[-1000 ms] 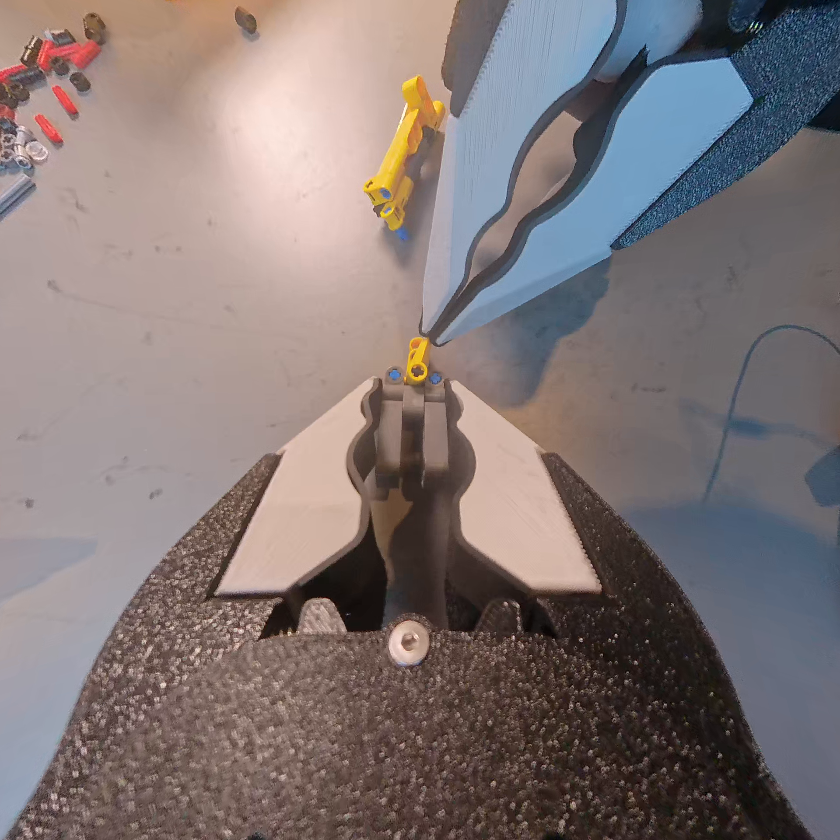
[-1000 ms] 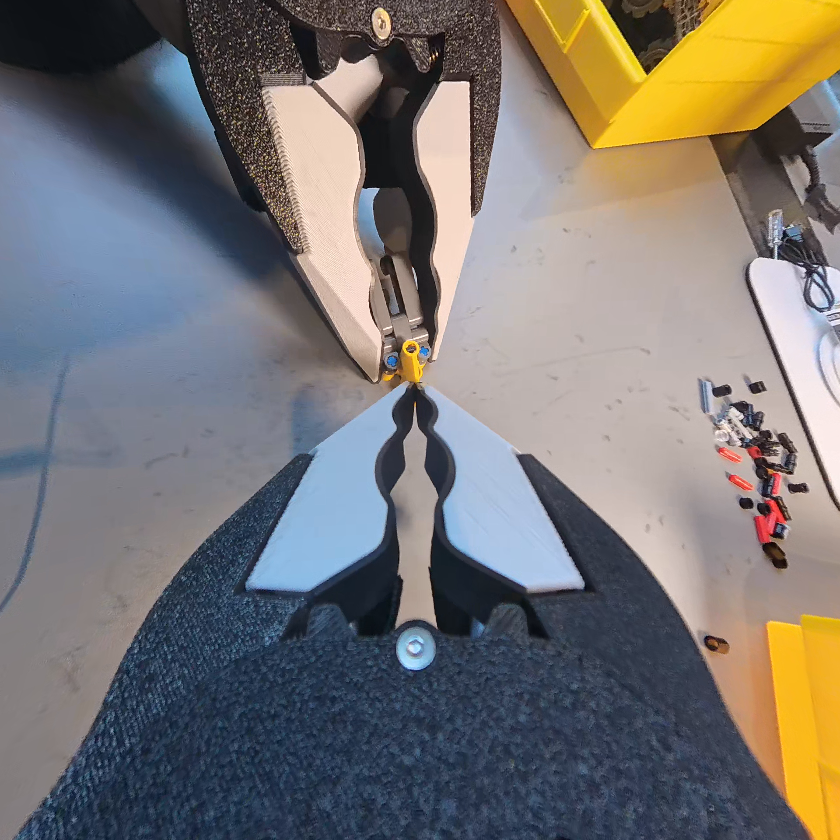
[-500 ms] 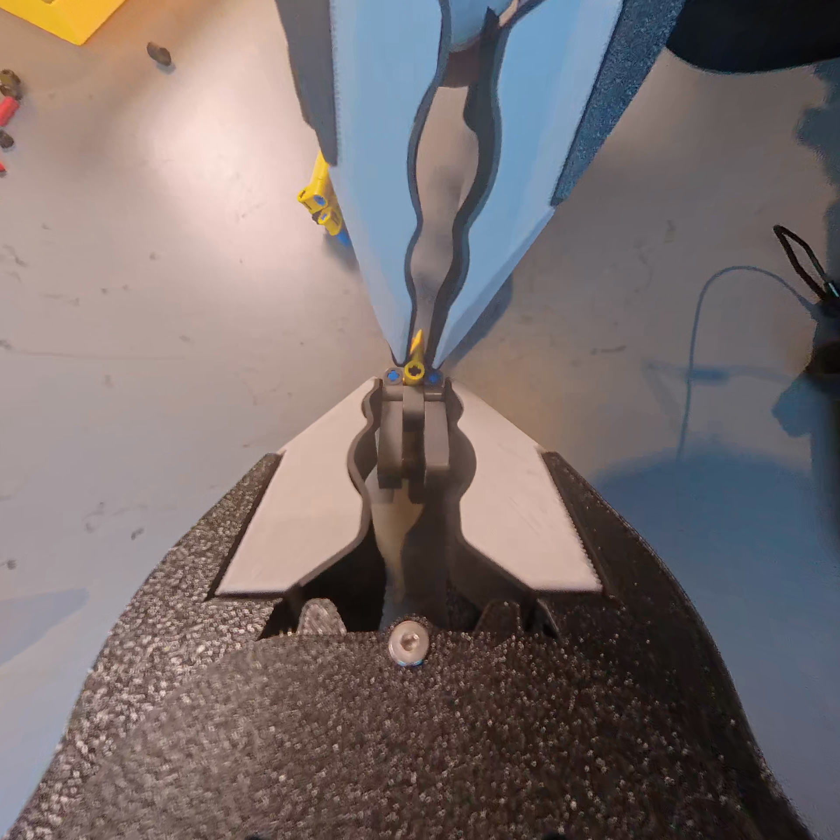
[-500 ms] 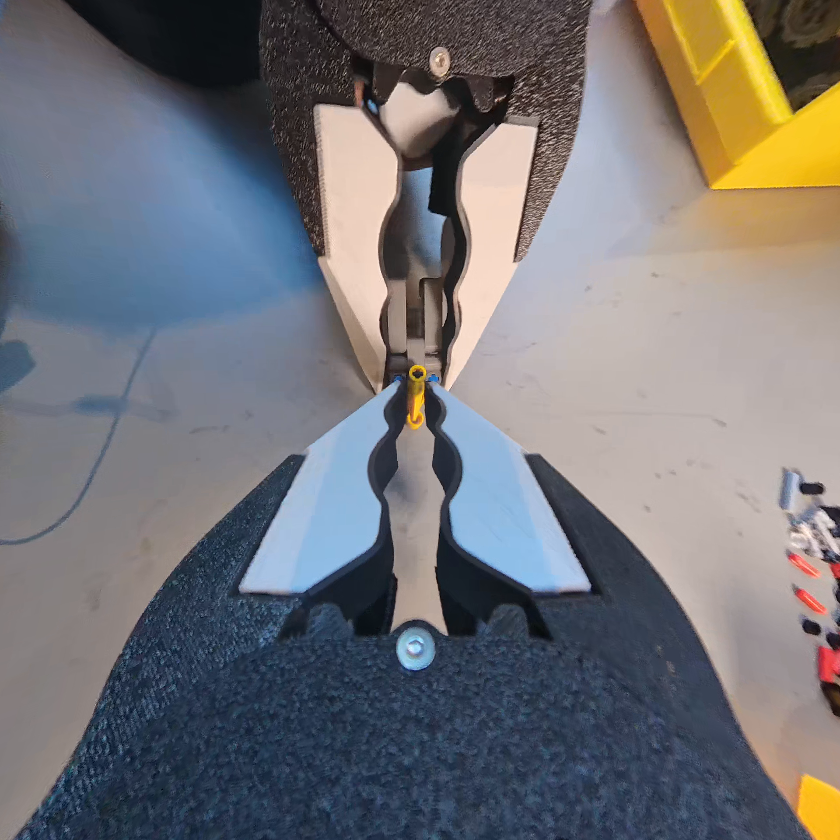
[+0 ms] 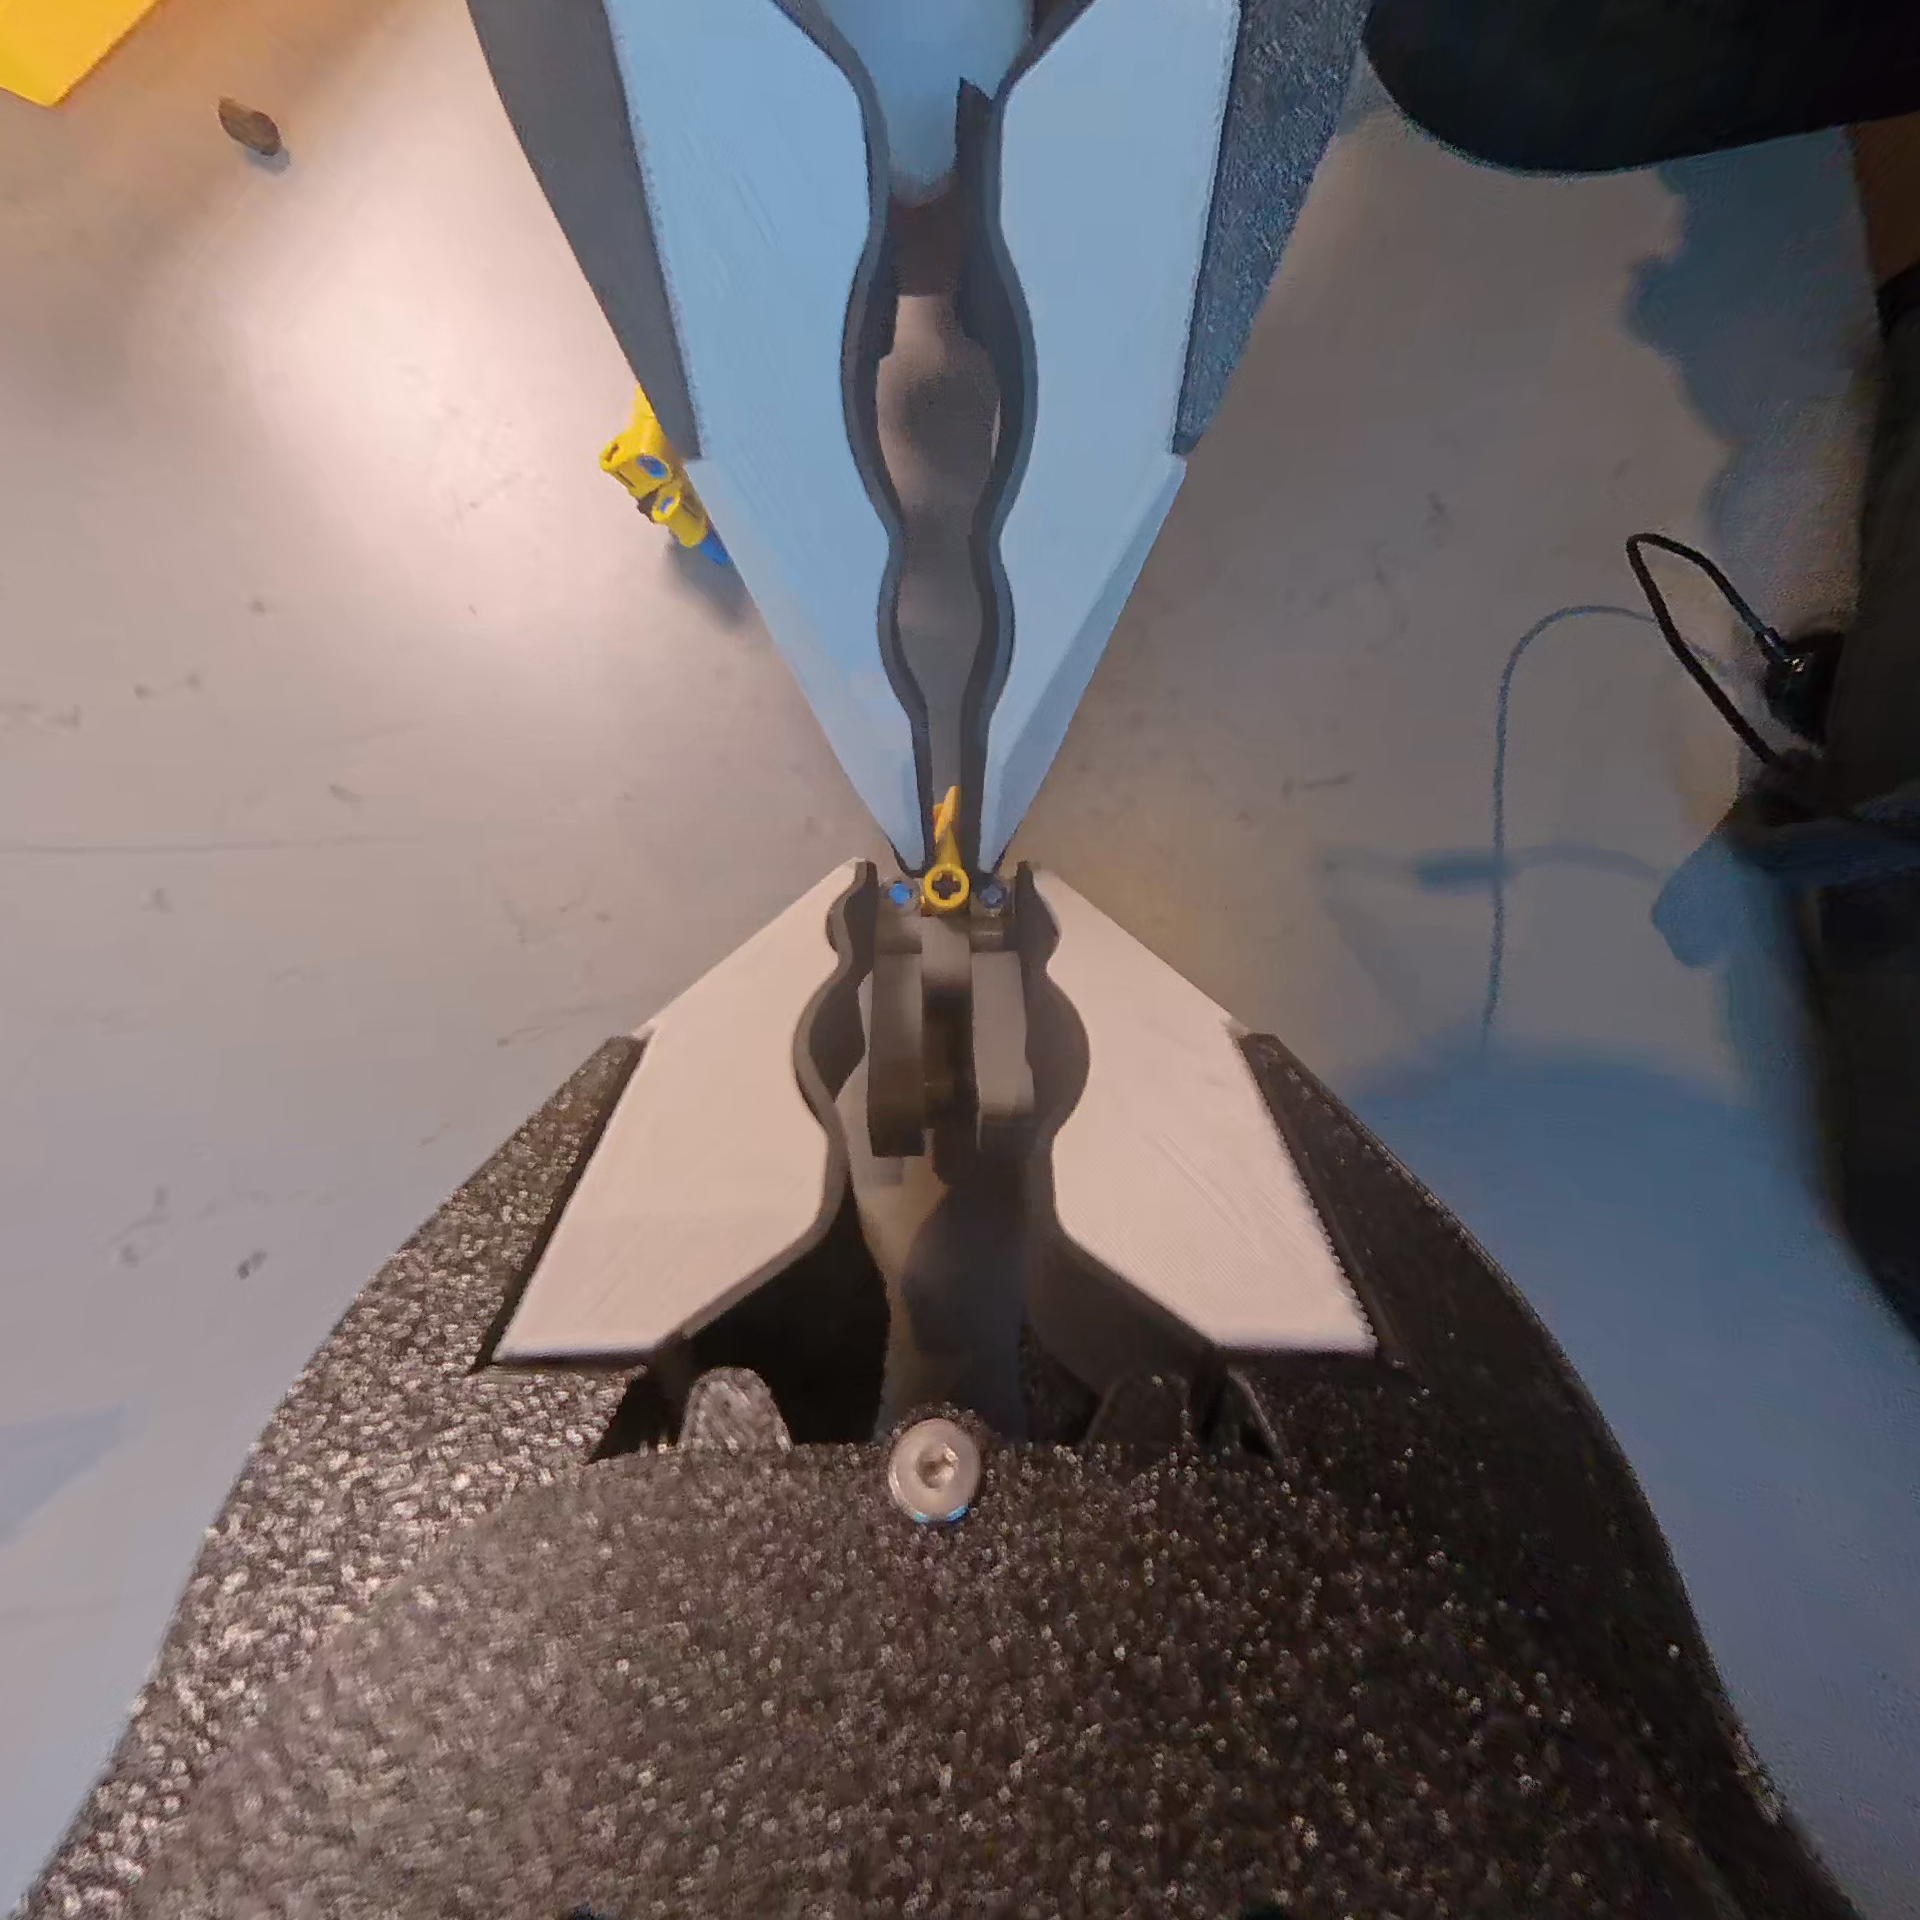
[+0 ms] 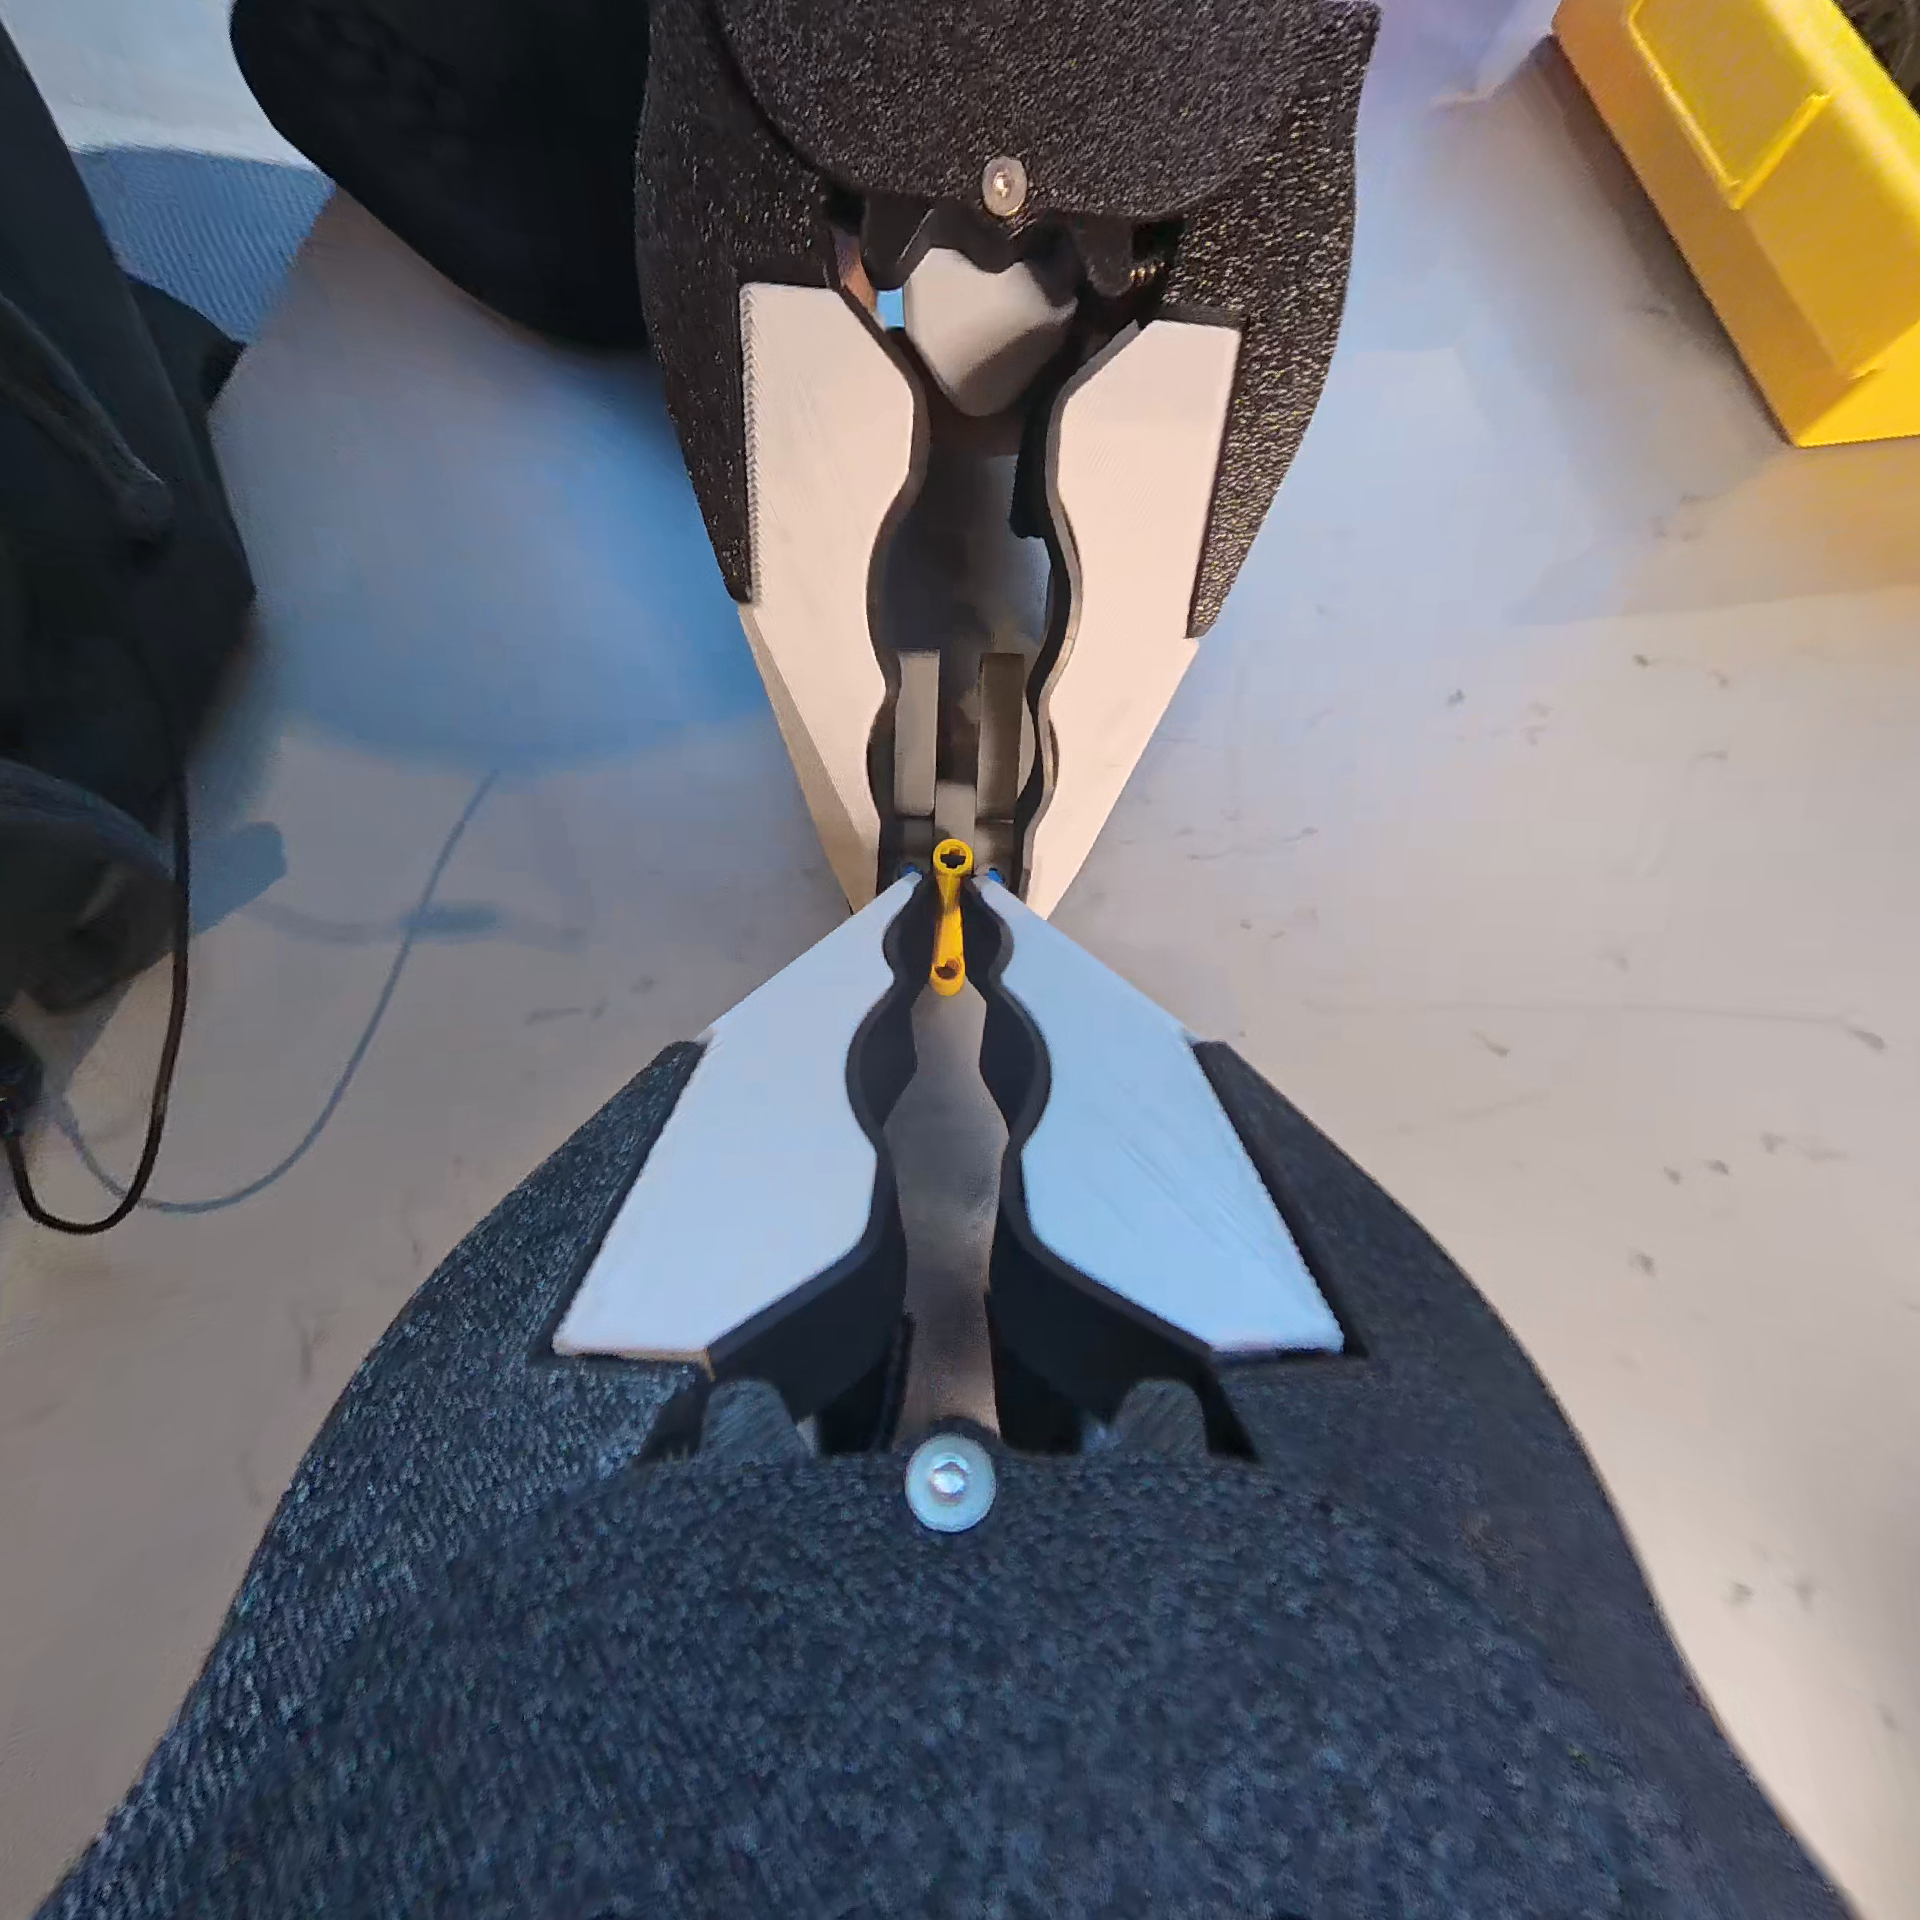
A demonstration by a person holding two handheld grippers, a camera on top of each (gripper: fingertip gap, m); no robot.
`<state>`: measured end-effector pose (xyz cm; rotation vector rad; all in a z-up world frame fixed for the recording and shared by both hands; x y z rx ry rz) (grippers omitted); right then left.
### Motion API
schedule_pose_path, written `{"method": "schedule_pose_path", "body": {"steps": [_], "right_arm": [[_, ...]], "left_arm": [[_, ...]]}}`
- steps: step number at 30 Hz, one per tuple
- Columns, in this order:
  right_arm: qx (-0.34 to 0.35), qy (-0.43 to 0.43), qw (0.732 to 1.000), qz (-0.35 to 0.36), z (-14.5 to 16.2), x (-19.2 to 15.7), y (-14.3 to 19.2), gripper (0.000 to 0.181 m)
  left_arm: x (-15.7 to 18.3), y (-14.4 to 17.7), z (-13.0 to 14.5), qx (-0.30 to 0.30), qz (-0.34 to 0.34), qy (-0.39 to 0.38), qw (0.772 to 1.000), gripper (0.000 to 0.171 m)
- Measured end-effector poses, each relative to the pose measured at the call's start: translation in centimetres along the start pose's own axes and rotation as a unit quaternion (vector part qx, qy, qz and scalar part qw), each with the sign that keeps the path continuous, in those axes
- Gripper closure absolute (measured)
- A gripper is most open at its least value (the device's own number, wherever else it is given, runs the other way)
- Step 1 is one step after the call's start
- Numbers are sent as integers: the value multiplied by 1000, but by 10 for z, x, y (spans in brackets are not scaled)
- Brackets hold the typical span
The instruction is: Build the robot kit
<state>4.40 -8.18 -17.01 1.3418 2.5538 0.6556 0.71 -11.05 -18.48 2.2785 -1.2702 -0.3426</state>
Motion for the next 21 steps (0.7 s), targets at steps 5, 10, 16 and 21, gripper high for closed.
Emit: {"method": "schedule_pose_path", "body": {"steps": [5,10,16,21], "right_arm": [[12,-22,999,-24,0,1,1,178],[33,-29,998,-33,0,1,2,179],[40,24,999,10,-25,12,19,181],[20,19,1000,-1,-17,-2,8,171]], "left_arm": [[1,-1,0,-9,2,-4,1000,146],[1,-1,1,-18,3,-9,1000,146],[1,-1,1,-19,5,-5,1000,146],[2,-2,1,-14,5,-4,1000,146]]}}
Point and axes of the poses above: each gripper's, where its closed fingertips meet, y back along the fingers, z out of its underside, x = y × z across the jaws, the point moved 4 cm from there along y, back along the fingers, and after that the axes turned 12 degrees about x, right-handed, at the moved point
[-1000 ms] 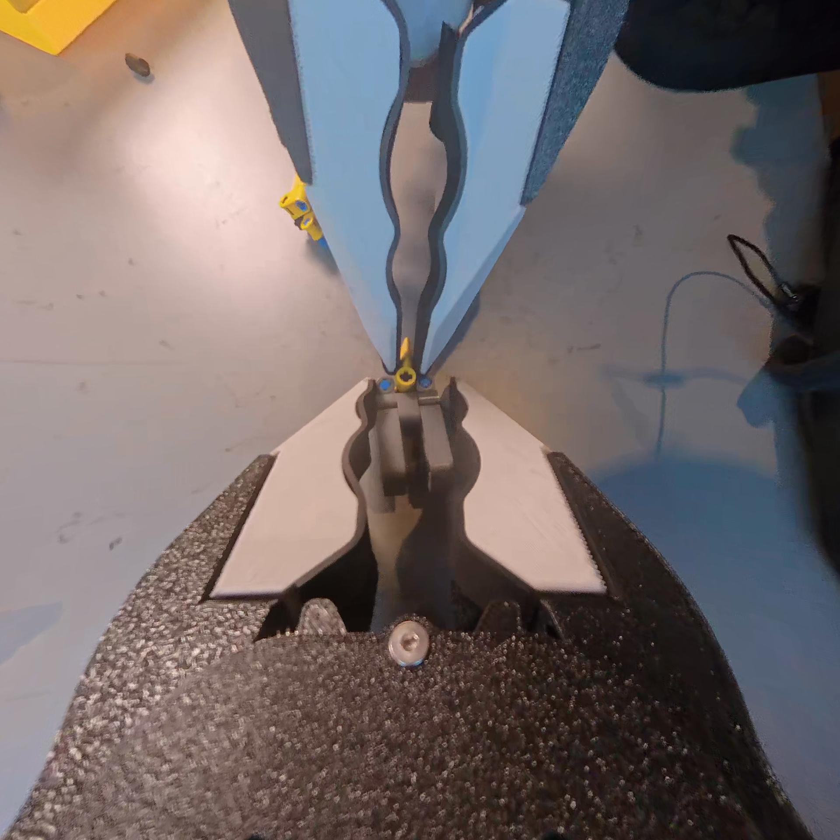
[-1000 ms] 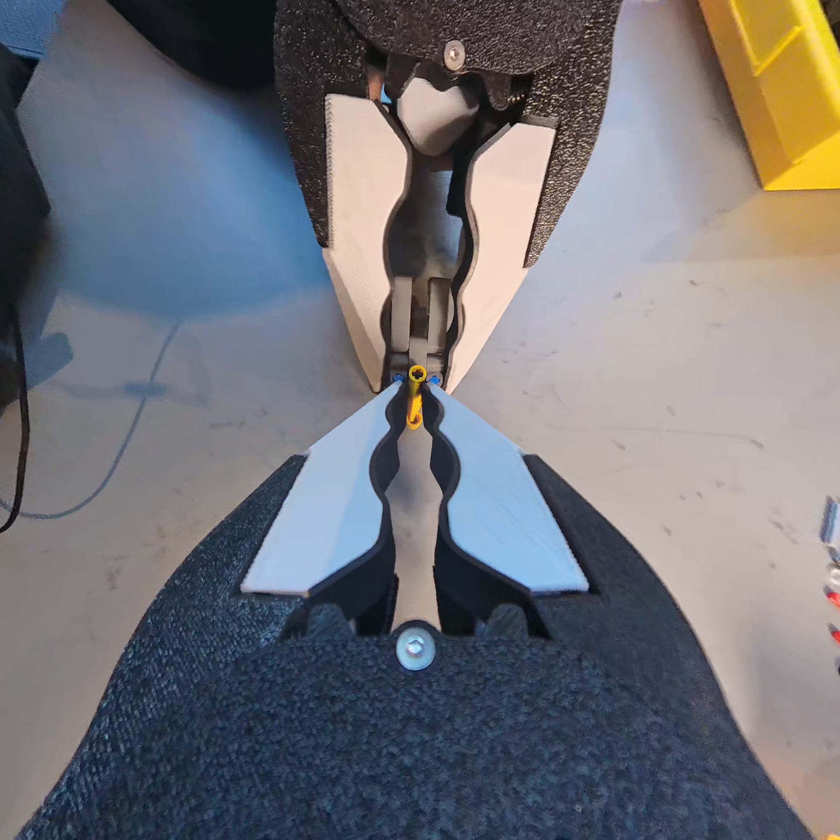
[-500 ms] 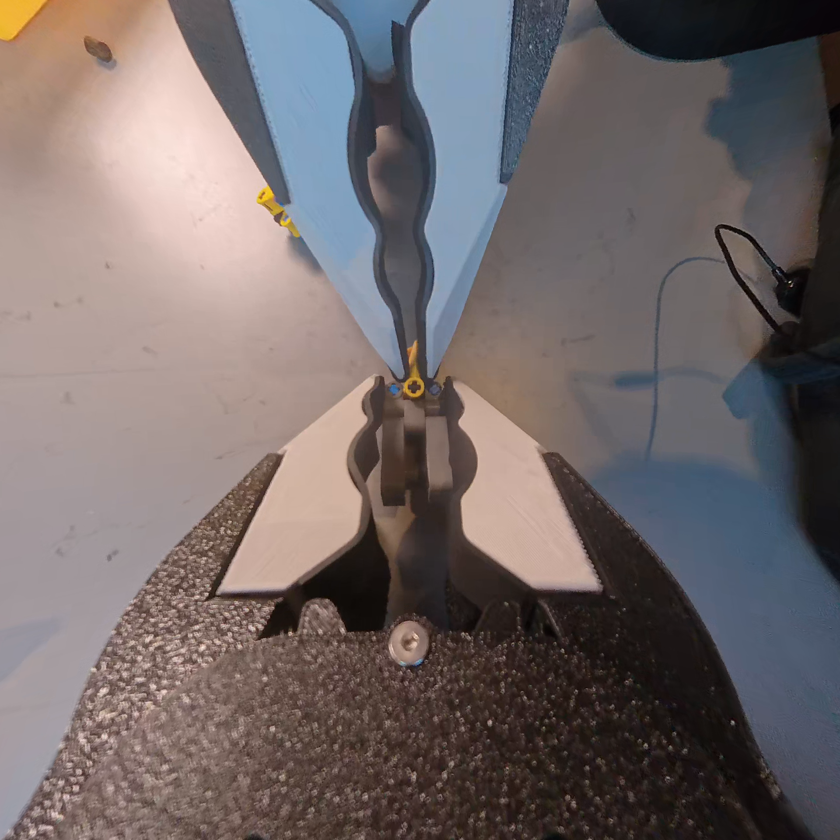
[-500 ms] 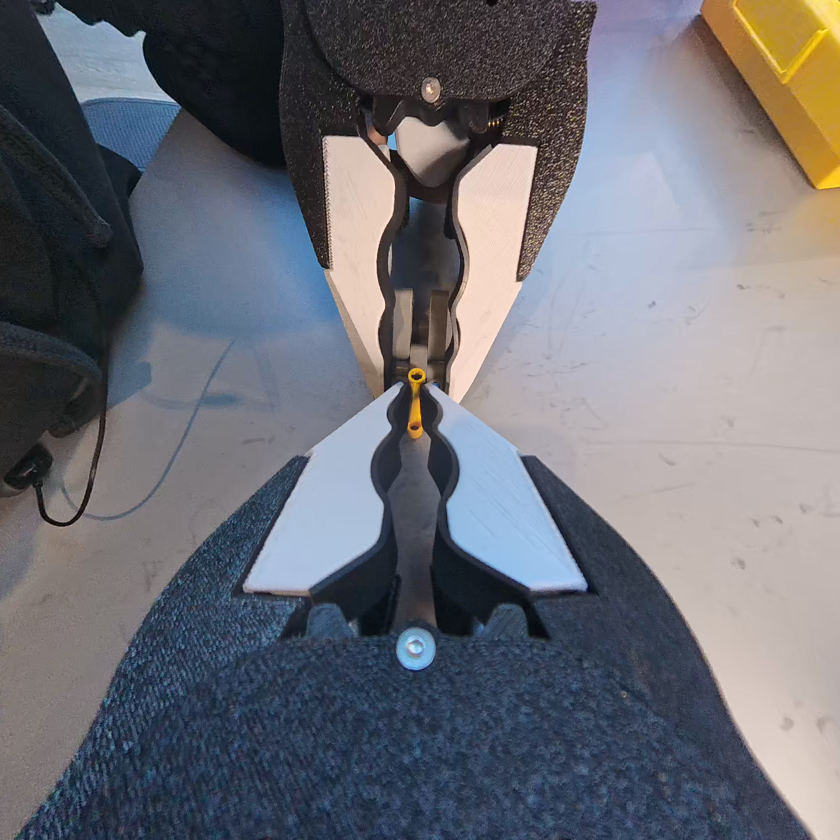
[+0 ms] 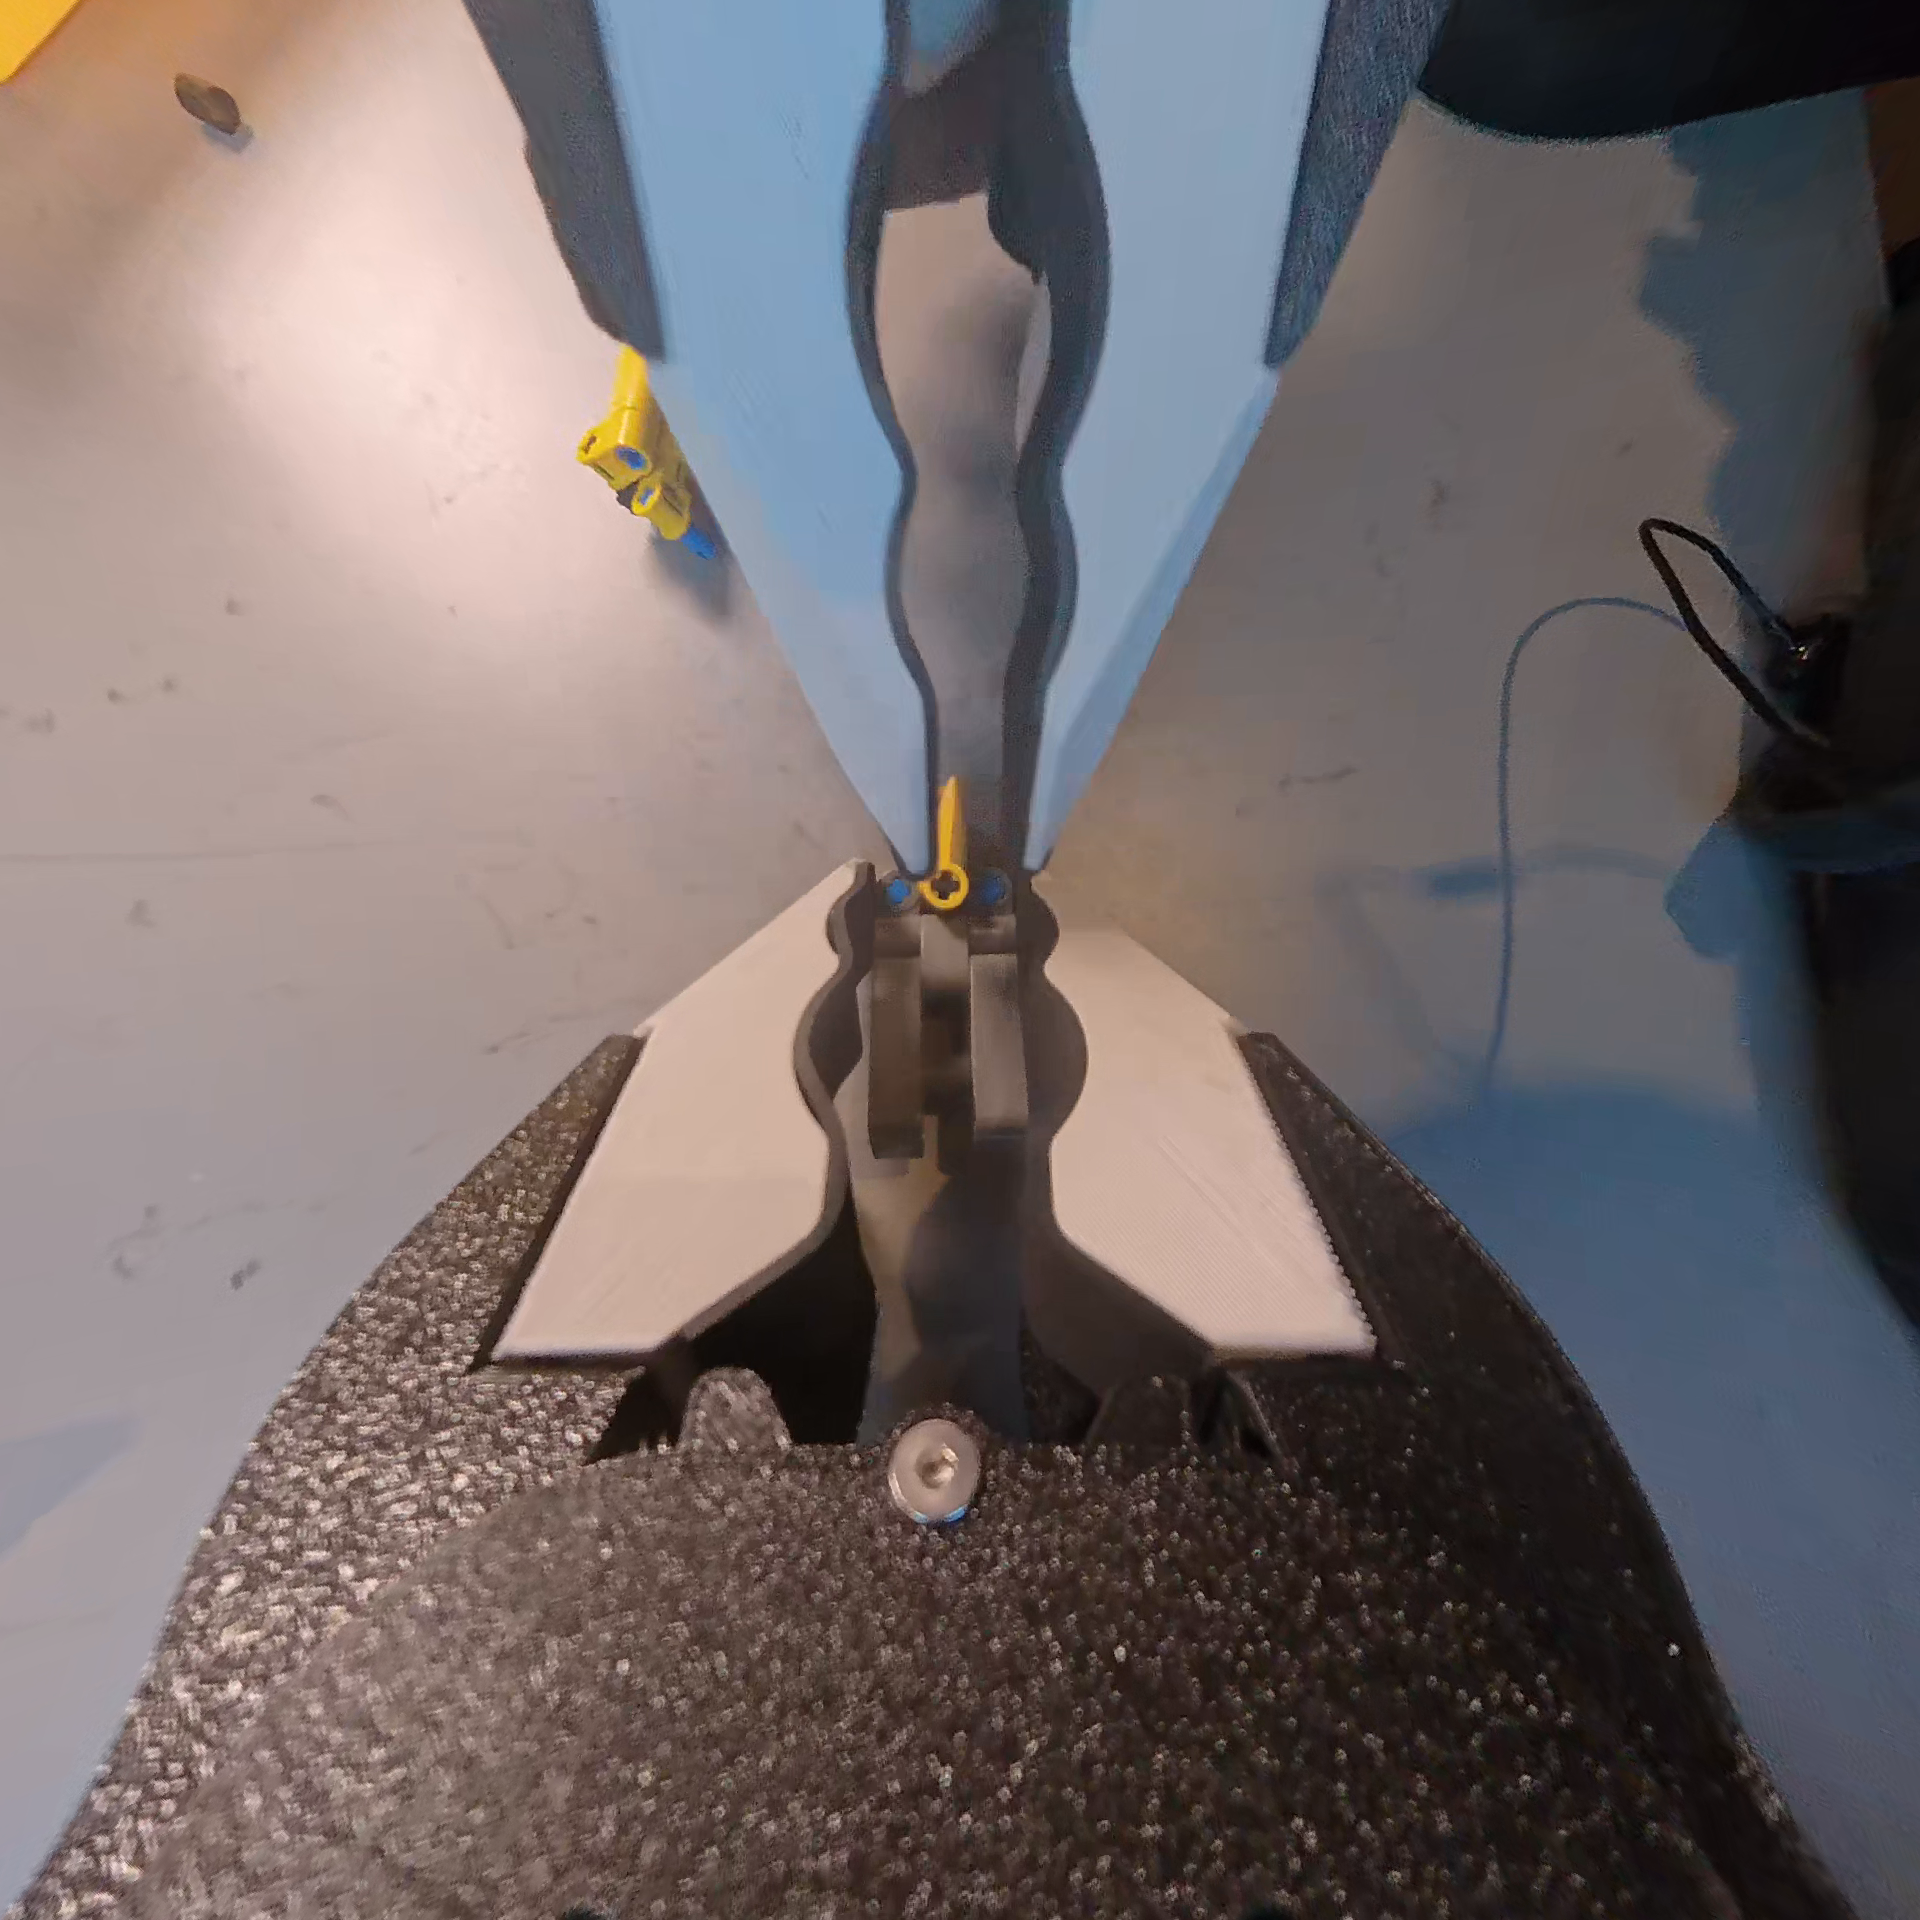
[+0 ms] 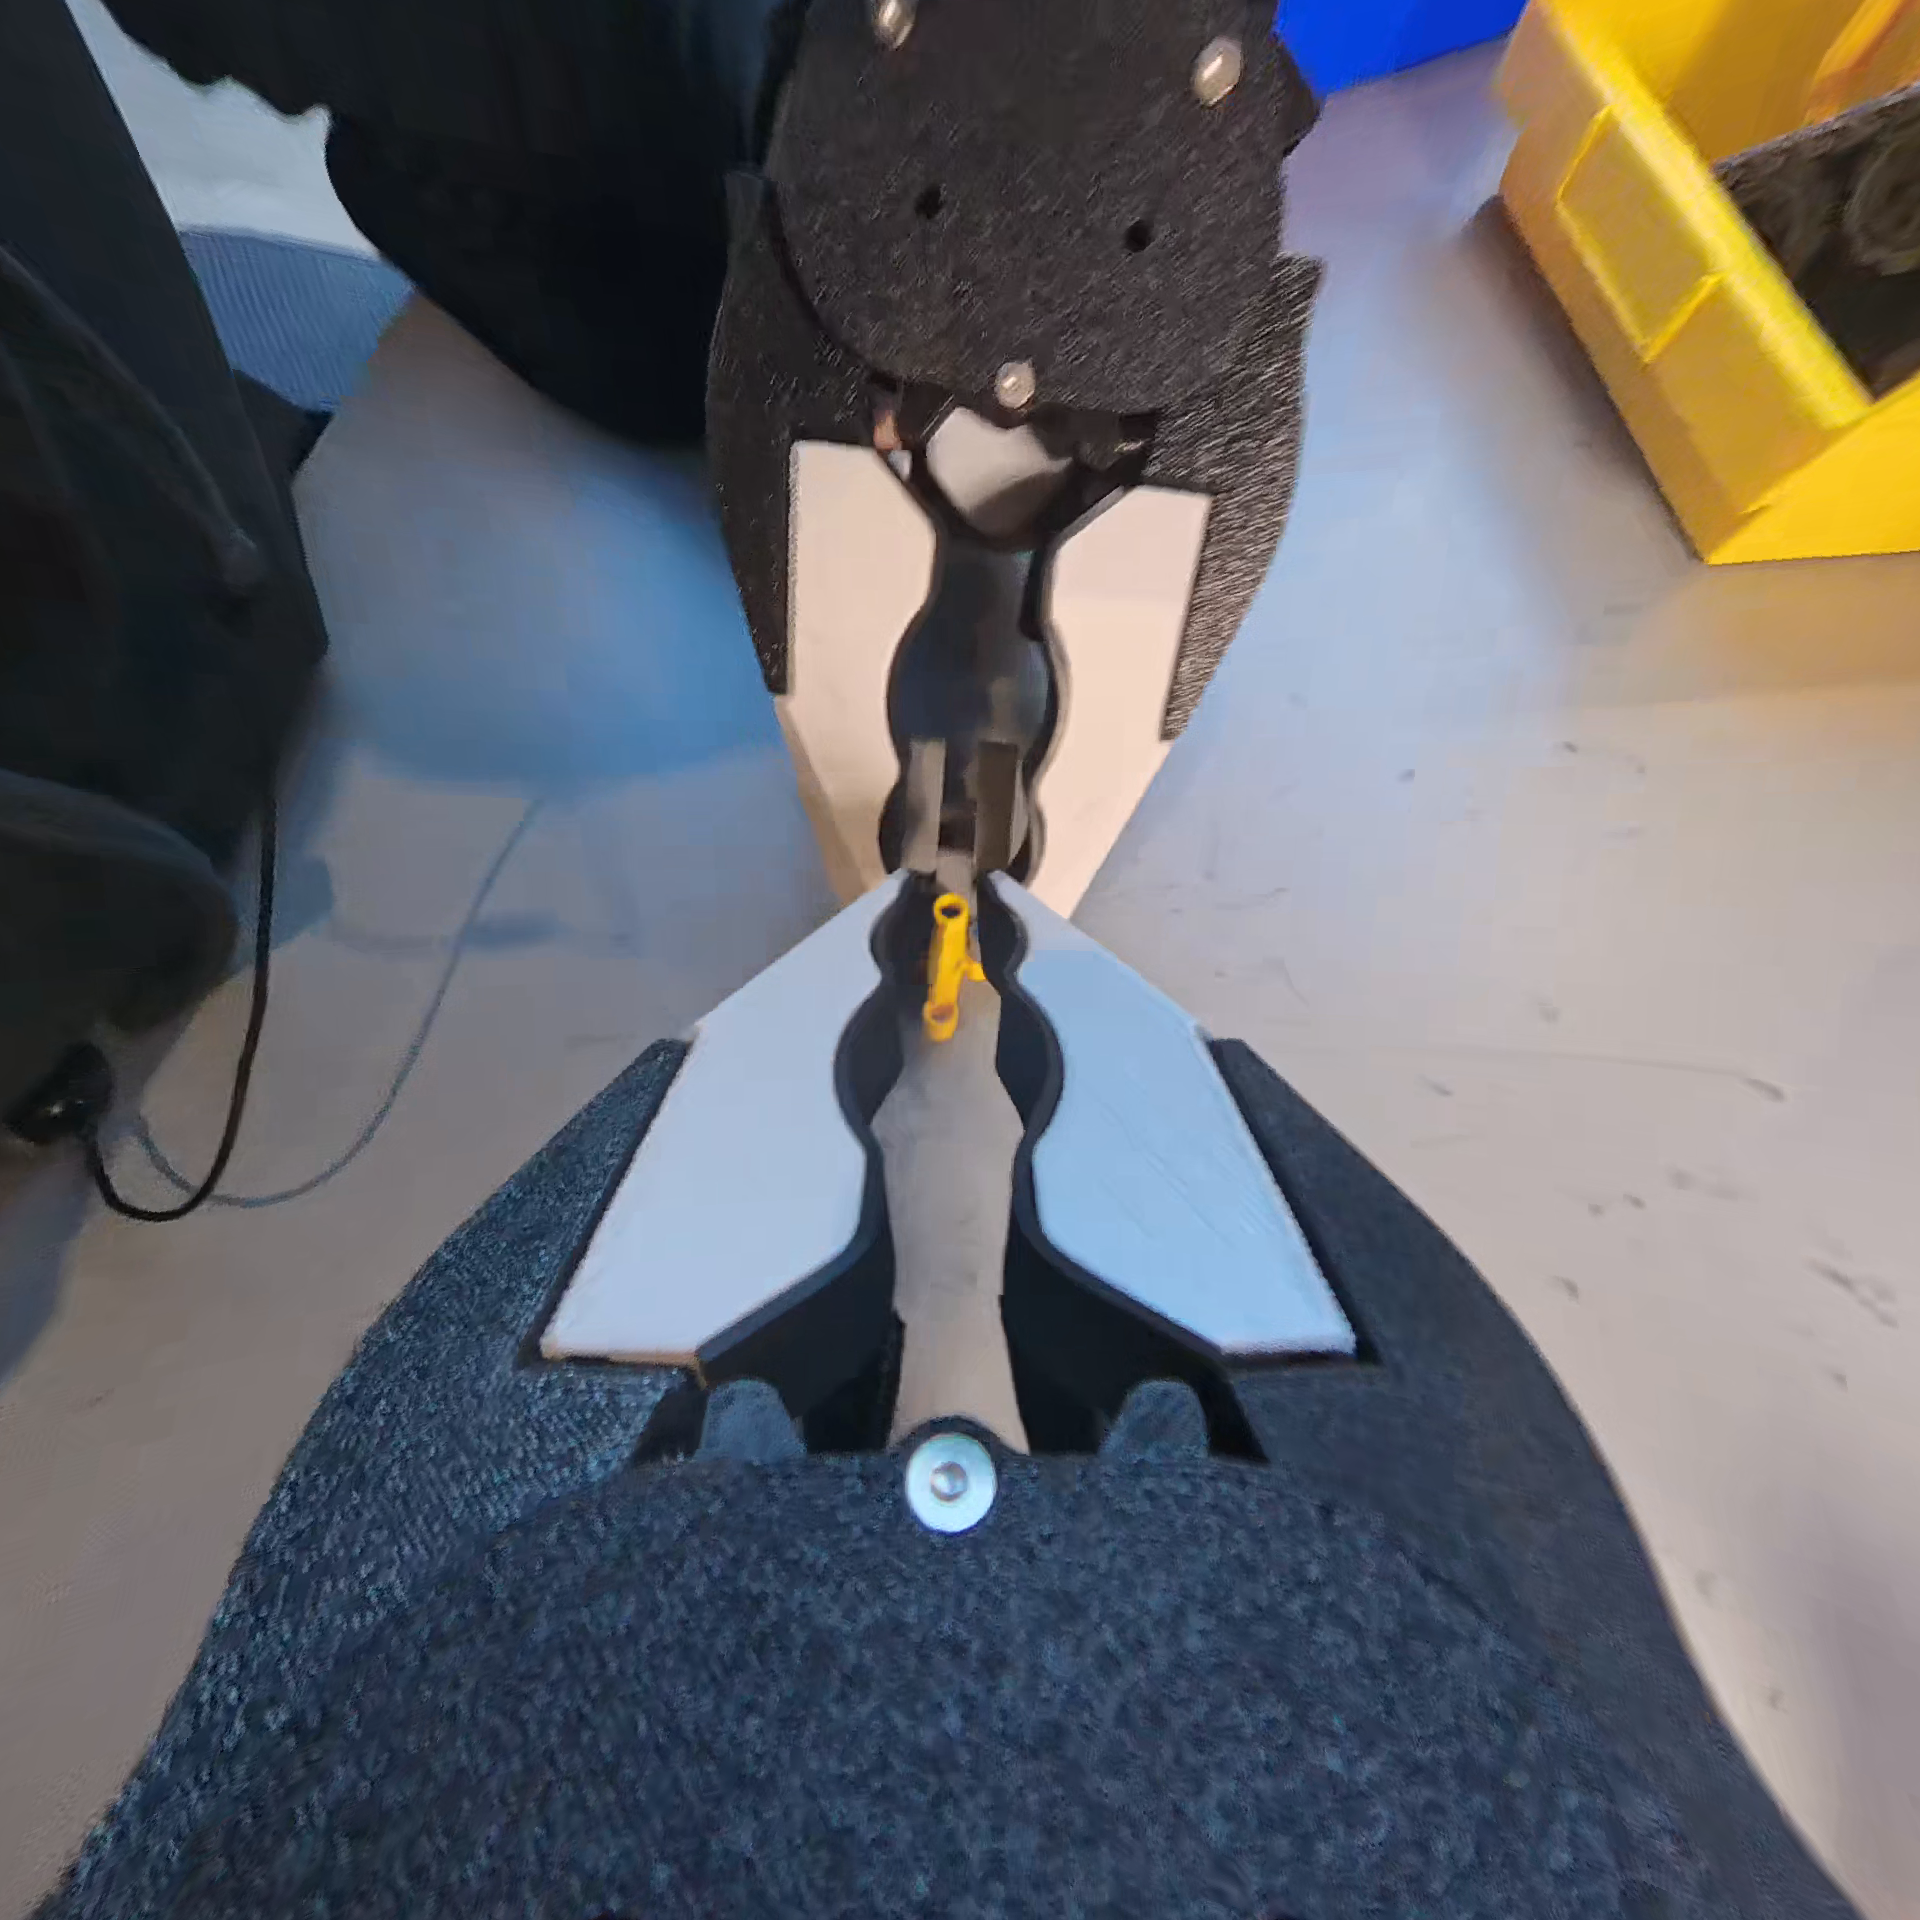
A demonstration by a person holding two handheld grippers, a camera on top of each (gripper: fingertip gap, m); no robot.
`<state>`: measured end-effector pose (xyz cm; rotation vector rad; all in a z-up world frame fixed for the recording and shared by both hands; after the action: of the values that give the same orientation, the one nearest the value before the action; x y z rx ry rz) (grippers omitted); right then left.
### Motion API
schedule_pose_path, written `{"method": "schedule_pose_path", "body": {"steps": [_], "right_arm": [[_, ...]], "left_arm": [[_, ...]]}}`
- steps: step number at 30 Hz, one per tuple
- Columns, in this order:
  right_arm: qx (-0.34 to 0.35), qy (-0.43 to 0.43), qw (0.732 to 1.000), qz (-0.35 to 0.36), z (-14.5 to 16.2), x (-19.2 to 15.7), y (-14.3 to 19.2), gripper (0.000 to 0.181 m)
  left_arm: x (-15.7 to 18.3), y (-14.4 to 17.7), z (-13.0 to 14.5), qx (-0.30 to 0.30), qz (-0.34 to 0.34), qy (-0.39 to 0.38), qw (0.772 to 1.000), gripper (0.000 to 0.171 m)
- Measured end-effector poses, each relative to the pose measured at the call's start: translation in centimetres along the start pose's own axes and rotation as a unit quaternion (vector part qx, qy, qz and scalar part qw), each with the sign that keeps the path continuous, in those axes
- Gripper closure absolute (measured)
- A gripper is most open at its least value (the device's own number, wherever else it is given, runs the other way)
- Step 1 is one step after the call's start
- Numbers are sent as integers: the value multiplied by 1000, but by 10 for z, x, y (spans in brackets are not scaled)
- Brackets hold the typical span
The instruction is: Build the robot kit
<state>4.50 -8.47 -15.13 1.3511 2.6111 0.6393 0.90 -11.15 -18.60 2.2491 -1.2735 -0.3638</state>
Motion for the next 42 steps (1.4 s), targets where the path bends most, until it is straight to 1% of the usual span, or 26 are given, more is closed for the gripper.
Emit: {"method": "schedule_pose_path", "body": {"steps": [2,3,5,7,10,13,14,16,20,22,25,27,30,34,38,40,42], "right_arm": [[-19,4,1000,-11,5,-5,-8,172],[-21,1,1000,-11,4,-4,-8,170],[-34,-2,999,-1,5,3,-7,173],[-38,-9,999,-12,5,2,-8,173],[-57,-3,998,-18,9,1,-12,173],[-62,-14,998,-23,13,0,-15,174],[-63,-16,998,-24,13,1,-15,173],[-68,-18,997,-25,13,1,-15,173],[-71,-34,997,-27,14,1,-14,175],[-55,-32,998,-13,14,0,-14,176],[-17,-55,998,6,11,-2,-11,177],[0,-59,998,13,12,-2,-9,177],[39,-90,995,14,12,-3,-8,177],[59,-93,994,12,8,-4,-6,177],[65,-92,994,0,6,-6,-6,177],[56,-79,995,2,8,-6,-6,176],[57,-75,995,14,8,-4,-6,176]], "left_arm": [[0,0,0,0,-1,-5,1000,146],[0,0,1,3,-2,-10,1000,146],[1,1,1,9,-3,-16,1000,144],[0,4,2,8,-2,-22,1000,132],[0,11,4,10,-1,-17,1000,130],[1,11,7,3,2,-18,1000,132],[2,10,7,5,1,-19,1000,139],[1,7,5,9,-1,-19,1000,146],[1,7,4,11,2,-5,1000,147],[2,6,4,2,-5,-2,1000,146],[4,6,3,-21,-14,-9,1000,146],[3,5,2,-25,-11,-6,1000,146],[5,5,2,-26,-7,-6,1000,146],[6,4,1,-28,0,-3,1000,146],[7,4,0,-29,4,-6,1000,146],[7,4,1,-16,10,-6,1000,146],[5,6,-1,11,8,-2,1000,146]]}}
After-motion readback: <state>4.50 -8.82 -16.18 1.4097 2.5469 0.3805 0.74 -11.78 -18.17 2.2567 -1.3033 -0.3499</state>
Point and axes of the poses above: each gripper's, where its closed fingertips meet, y back along the fingers, z out of its underside, x = y × z across the jaws, the point moved 4 cm from there along y, back along the fingers, and after that the axes turned 12 degrees about x, right-handed, at the moved point
